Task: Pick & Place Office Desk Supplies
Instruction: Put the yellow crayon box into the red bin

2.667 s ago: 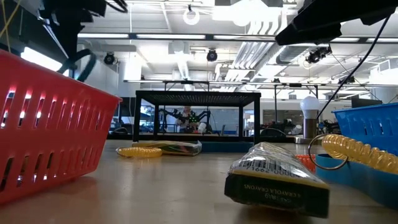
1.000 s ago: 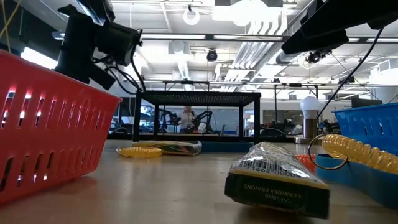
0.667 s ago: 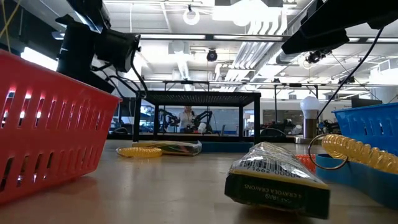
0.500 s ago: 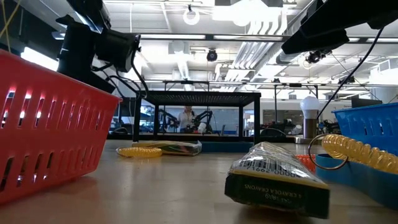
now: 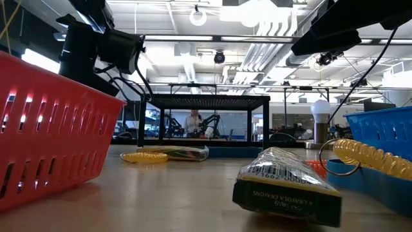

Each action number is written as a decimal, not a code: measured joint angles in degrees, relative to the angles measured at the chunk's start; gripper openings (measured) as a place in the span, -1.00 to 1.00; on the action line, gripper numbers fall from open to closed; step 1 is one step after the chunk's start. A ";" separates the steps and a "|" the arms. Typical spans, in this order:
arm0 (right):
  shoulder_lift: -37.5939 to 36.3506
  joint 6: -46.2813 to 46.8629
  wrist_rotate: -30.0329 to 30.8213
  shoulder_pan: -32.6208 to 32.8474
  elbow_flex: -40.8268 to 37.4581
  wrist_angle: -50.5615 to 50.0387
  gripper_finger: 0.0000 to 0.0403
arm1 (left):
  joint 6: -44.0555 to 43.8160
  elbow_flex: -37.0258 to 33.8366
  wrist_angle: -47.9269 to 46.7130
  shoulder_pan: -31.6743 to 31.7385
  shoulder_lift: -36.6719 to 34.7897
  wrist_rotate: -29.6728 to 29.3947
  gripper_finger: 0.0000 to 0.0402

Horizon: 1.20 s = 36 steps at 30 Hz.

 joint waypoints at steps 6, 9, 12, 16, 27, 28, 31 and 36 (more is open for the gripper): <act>0.00 -0.43 0.00 -0.02 0.00 0.00 -0.05 | -2.25 1.66 -2.27 0.00 -0.39 0.62 -0.42; 0.00 -0.58 0.02 -0.02 0.00 -0.02 -0.05 | -2.55 3.86 -4.11 -0.02 -0.39 1.58 -0.42; 0.00 -0.61 0.03 -0.04 0.00 -0.11 -0.05 | -2.71 6.87 -5.69 -0.02 -0.39 2.40 -0.42; 0.00 -0.62 0.42 -0.04 0.00 -0.13 -0.05 | -5.68 11.00 -6.75 0.00 -0.39 3.85 -0.42; -0.02 -0.64 0.24 -0.04 0.00 -0.63 -0.05 | -10.66 13.25 4.23 -1.69 -0.39 15.26 -0.42; -0.02 -0.63 0.24 -0.04 0.00 -0.63 -0.05 | -10.65 13.25 4.80 -2.11 -0.39 15.31 -0.42; -0.02 -0.58 0.22 -0.04 0.00 -0.63 -0.05 | -9.81 13.25 5.98 -2.80 -0.39 15.51 -0.42; -0.02 -0.34 0.20 -0.04 0.00 -0.63 -0.05 | -9.33 13.25 8.77 -2.75 -0.39 16.97 -0.42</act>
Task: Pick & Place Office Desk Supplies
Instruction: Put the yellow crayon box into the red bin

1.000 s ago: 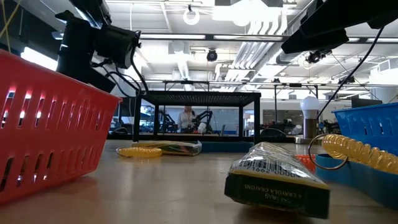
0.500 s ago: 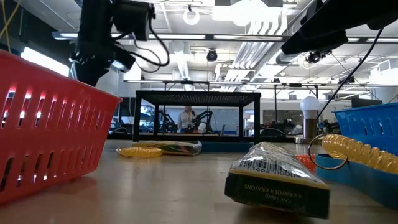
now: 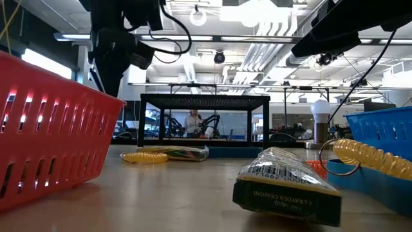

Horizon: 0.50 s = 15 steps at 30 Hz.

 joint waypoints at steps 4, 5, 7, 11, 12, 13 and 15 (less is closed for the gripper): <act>0.00 0.04 0.02 0.00 0.00 0.00 -0.05 | 5.49 0.00 2.61 -1.12 0.00 3.41 -0.38; 0.00 0.07 0.04 0.00 0.00 0.01 -0.05 | 5.83 0.00 3.58 -1.54 0.00 3.48 -0.35; 0.00 0.14 0.02 0.00 0.00 0.02 -0.05 | 5.86 0.00 5.54 -2.23 0.00 3.50 -0.26; 0.00 0.17 0.02 0.00 0.00 0.02 -0.05 | 5.74 0.00 8.57 -3.58 0.25 3.19 0.00; 0.00 0.17 0.02 0.00 0.00 0.02 -0.05 | 5.68 0.00 8.80 -3.99 0.39 2.65 0.08; 0.00 0.17 0.02 0.00 0.00 0.02 -0.05 | 5.56 -0.05 8.72 -4.40 0.45 1.68 0.15; 0.00 0.19 0.02 0.00 0.00 0.03 -0.05 | 5.60 -0.07 9.25 -5.14 1.09 -1.09 0.29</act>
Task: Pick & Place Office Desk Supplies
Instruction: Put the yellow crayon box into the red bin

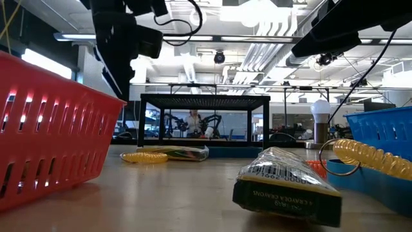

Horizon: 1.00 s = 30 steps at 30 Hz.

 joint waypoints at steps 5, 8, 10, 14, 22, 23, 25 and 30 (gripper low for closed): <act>0.00 0.18 -0.24 0.28 0.00 -0.01 -0.05 | 3.37 -0.14 3.58 -2.39 1.04 -4.68 0.47; 0.00 0.38 -0.24 0.28 -0.02 -0.02 -0.05 | 7.47 -2.65 13.64 -5.78 1.19 -7.37 0.48; 0.00 0.95 -0.24 0.28 -0.02 -0.21 -0.05 | 9.61 -4.11 18.49 -7.60 1.40 -9.01 0.48; 0.00 1.08 -0.24 0.33 -0.02 -0.35 -0.05 | 10.39 -6.72 21.98 -9.83 2.23 -12.43 0.48; 0.00 1.14 -0.24 0.33 -0.02 -0.30 -0.05 | 11.19 -16.14 36.79 -11.69 3.12 -14.18 0.48; 0.00 1.20 -0.24 0.33 -0.02 -0.11 -0.05 | 11.70 -17.15 38.13 -11.50 3.04 -14.20 0.48; 0.00 1.25 -0.24 0.33 -0.02 0.10 -0.05 | 11.96 -18.76 41.08 -11.02 3.09 -14.20 0.48; 0.00 1.26 -0.25 0.33 -0.02 0.39 -0.05 | 10.55 -21.89 43.73 -9.46 3.06 -14.22 0.48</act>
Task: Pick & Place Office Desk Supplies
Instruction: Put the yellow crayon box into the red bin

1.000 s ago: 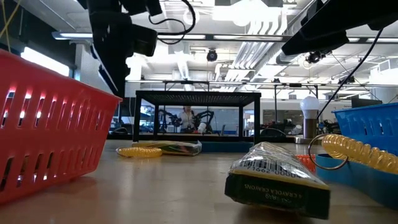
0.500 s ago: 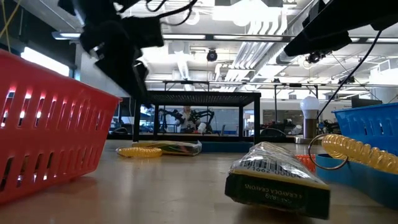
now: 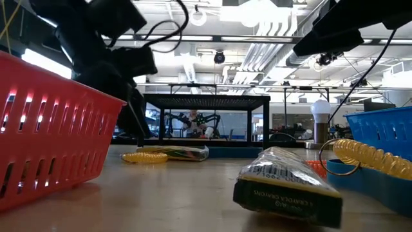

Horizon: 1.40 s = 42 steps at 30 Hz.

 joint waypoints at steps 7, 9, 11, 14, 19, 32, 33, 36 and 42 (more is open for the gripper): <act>0.00 -0.03 -0.01 -0.62 0.00 0.09 -0.05 | -1.46 -1.99 2.62 0.28 0.80 -0.03 0.48; 0.00 -0.12 0.00 -0.99 0.00 0.10 -0.05 | -1.46 -2.46 2.38 0.28 0.82 -0.02 0.48; 0.00 -0.14 0.02 -1.11 0.00 0.09 -0.05 | -1.09 -2.75 2.91 0.28 0.81 -0.03 0.48; 0.00 -0.16 0.01 -1.44 0.00 0.07 -0.05 | -0.43 -3.05 3.97 0.28 0.83 -0.03 0.48; 0.00 -0.18 0.03 -1.45 0.00 0.09 -0.05 | -0.38 -3.03 6.83 0.28 3.33 -0.04 0.48; 0.02 -0.48 0.05 -1.46 0.00 0.49 -0.05 | 8.72 -2.83 18.06 0.57 13.51 0.13 0.48; 0.02 -0.68 0.05 -1.53 0.00 0.50 -0.05 | 9.30 -2.84 18.94 0.58 13.73 0.45 0.48; 0.02 -1.10 0.05 -1.88 0.00 0.50 -0.05 | 10.30 -2.92 21.15 0.65 14.56 3.17 0.48; 0.02 -1.30 -0.24 -2.89 0.00 0.88 -0.05 | 8.33 -2.90 22.42 0.69 16.40 6.05 0.43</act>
